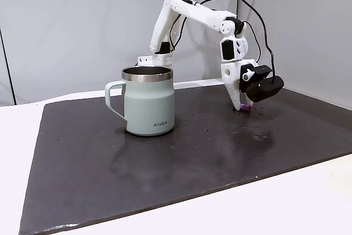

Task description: Grasp a pengrip and put it in the cup.

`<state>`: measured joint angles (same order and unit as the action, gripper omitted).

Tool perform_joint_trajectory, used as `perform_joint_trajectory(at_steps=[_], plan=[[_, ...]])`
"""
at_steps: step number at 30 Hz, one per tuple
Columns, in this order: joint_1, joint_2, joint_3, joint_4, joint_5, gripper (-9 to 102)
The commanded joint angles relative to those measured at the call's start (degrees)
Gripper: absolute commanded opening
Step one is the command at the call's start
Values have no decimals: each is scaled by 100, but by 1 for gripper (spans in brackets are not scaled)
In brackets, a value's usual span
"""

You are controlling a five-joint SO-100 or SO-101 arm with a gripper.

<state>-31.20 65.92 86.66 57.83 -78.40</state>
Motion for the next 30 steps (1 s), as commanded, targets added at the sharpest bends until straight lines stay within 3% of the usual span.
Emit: perform_joint_trajectory(at_steps=[1, 8, 13, 25, 30], plan=[[-114, 62, 105, -220, 44, 13], [-26, 211, 246, -237, 35, 0], [97, 457, 264, -193, 79, 0], [132, 2338, 88, 1512, 1354, 0], [580, 3349, 598, 2074, 1775, 0]])
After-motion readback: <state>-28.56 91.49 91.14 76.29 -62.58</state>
